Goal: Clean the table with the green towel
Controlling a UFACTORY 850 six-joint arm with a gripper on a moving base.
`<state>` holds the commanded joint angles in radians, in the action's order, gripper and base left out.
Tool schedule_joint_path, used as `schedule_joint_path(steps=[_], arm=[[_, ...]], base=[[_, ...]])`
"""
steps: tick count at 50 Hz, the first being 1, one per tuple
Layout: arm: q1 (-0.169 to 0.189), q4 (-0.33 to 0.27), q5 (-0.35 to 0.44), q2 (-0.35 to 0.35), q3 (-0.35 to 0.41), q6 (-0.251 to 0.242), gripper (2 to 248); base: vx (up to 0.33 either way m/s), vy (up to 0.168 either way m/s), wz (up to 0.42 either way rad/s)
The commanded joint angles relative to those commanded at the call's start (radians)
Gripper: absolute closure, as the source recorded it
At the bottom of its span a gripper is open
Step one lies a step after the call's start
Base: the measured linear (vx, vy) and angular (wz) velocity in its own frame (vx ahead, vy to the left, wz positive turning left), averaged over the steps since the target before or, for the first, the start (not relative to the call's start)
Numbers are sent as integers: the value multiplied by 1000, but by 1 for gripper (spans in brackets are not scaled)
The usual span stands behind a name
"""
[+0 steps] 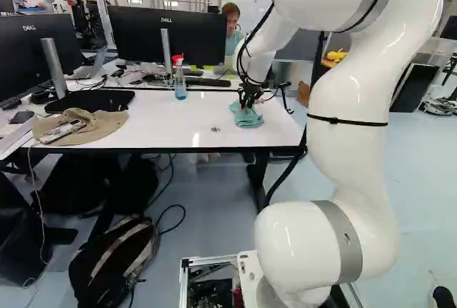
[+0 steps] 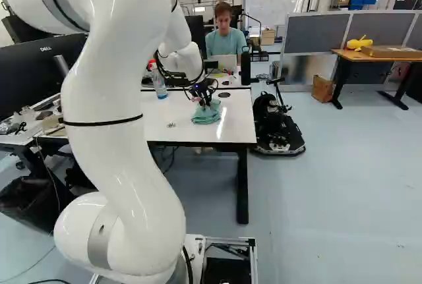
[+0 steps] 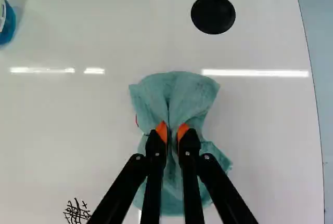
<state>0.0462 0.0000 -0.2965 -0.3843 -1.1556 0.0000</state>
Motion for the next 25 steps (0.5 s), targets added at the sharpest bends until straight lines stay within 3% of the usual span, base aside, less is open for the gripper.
schedule_joint_path(steps=[25], arm=[[0,0,0,0,0,0,208]], base=[[0,0,0]])
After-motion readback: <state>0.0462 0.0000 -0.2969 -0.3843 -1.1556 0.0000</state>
